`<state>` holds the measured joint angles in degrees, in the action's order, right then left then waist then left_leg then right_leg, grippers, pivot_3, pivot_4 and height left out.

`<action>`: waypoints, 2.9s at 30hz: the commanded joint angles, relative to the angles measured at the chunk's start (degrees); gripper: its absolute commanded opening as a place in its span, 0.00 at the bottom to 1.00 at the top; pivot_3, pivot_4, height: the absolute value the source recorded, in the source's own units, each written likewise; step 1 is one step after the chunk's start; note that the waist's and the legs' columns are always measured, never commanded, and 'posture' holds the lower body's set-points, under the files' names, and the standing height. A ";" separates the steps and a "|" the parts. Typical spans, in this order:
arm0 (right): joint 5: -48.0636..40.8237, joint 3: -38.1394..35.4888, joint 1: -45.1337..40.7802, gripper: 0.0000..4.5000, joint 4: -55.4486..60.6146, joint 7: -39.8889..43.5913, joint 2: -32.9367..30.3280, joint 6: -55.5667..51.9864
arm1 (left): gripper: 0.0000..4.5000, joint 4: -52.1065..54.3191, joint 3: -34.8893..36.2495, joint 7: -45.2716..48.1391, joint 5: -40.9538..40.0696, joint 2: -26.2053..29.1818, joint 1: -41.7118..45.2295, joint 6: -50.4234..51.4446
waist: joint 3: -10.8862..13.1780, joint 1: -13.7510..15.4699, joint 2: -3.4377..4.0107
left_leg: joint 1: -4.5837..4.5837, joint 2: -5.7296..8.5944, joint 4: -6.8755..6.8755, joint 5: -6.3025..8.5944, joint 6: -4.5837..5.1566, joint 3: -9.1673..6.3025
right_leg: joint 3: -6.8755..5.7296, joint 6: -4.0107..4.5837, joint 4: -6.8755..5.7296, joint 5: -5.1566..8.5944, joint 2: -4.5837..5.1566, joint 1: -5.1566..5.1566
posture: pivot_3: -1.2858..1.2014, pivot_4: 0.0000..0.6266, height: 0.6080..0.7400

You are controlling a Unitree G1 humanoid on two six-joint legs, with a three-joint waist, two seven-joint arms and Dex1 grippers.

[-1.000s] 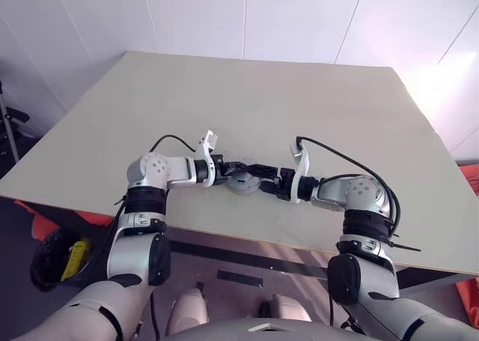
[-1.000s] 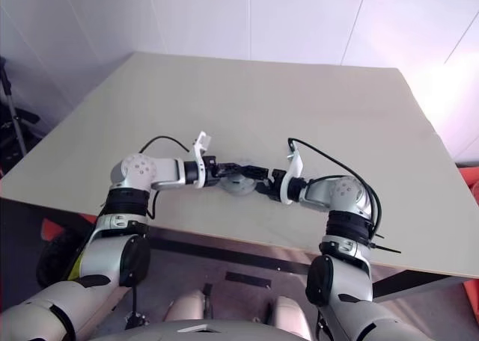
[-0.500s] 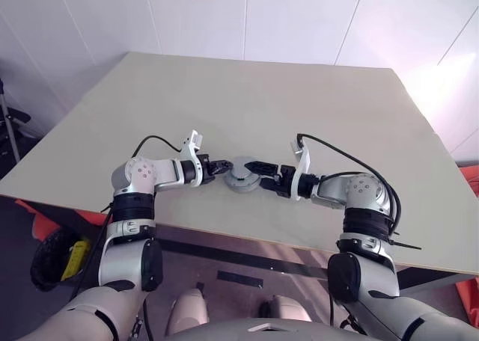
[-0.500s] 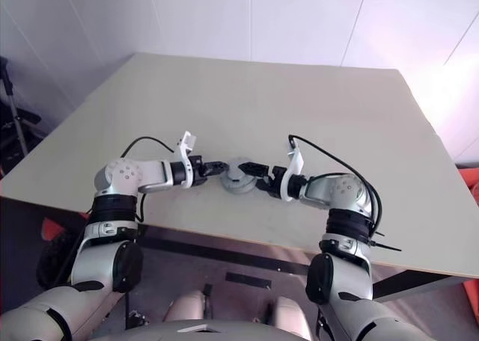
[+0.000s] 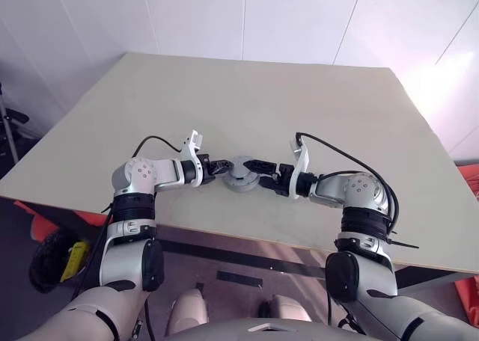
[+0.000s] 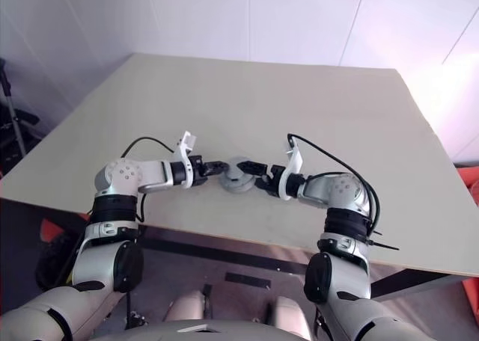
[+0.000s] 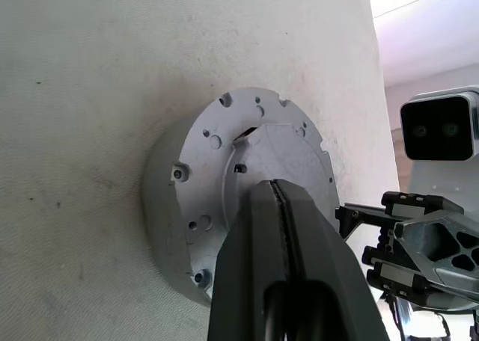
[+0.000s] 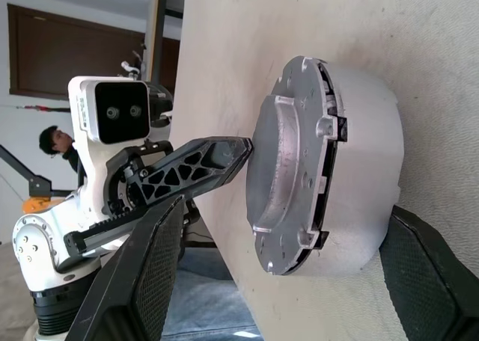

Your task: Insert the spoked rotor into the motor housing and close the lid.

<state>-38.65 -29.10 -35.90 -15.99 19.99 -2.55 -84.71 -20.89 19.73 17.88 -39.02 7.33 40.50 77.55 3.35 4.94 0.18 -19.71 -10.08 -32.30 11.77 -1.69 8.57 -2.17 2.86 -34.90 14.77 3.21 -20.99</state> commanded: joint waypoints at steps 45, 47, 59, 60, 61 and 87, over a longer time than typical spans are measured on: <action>-0.54 1.97 -7.42 0.39 -7.30 -2.72 6.01 12.79 | 0.00 -1.25 -1.50 -1.09 1.30 -0.72 -0.42 0.07 | 0.01 -0.43 0.03 | -0.11 -0.53 0.08 -0.35 -0.58 -0.01 | -0.07 0.43 0.08 -0.28 -0.47 -0.16 | 0.52 0.00 1.00; -0.32 1.83 -7.41 0.39 -7.82 -2.86 5.69 13.11 | 0.00 -1.33 -1.68 -0.86 1.43 -0.59 -0.41 -0.36 | 0.01 -0.42 0.03 | -0.11 -0.53 0.08 -0.35 -0.58 -0.01 | -0.07 0.43 0.08 -0.28 -0.47 -0.16 | 0.52 0.00 1.00; 1.18 3.22 -6.15 0.39 -7.85 -3.20 2.88 12.64 | 0.00 2.60 1.84 0.72 -1.13 -0.90 -1.26 -8.60 | 0.02 0.54 0.04 | -0.14 -0.53 0.08 -0.35 -0.58 -0.02 | -0.08 0.43 0.08 -0.29 -0.47 -0.19 | 0.52 0.00 1.00; 1.16 3.19 -6.13 0.39 -7.95 -3.29 2.78 12.62 | 0.00 2.85 2.09 0.92 -1.38 -0.86 -1.34 -9.20 | 0.02 0.56 0.04 | -0.15 -0.53 0.07 -0.35 -0.58 -0.02 | -0.08 0.42 0.08 -0.29 -0.47 -0.20 | 0.52 0.00 1.00; 1.15 3.12 -6.13 0.39 -8.09 -3.46 2.73 12.66 | 0.00 3.03 2.31 1.03 -1.58 -0.82 -1.42 -9.65 | 0.02 0.61 0.03 | -0.15 -0.53 0.07 -0.35 -0.58 -0.02 | -0.08 0.42 0.09 -0.29 -0.47 -0.21 | 0.52 0.00 1.00; -4.53 -7.14 -11.25 0.25 -16.09 -10.93 2.70 20.15 | 0.00 7.91 5.05 3.43 -6.47 -1.07 -3.44 -20.02 | 0.06 0.65 0.06 | -0.28 -0.54 -0.02 -0.35 -0.58 -0.06 | -0.25 0.41 0.06 -0.31 -0.46 -0.33 | 0.52 0.00 1.00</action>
<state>-40.65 -34.22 -44.10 -32.64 10.06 0.17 -67.31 -15.79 23.62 20.58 -43.78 6.29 36.87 59.14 3.41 5.59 0.24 -20.01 -10.62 -32.33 11.42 -2.27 8.52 -2.44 3.27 -34.84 14.46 2.76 -21.34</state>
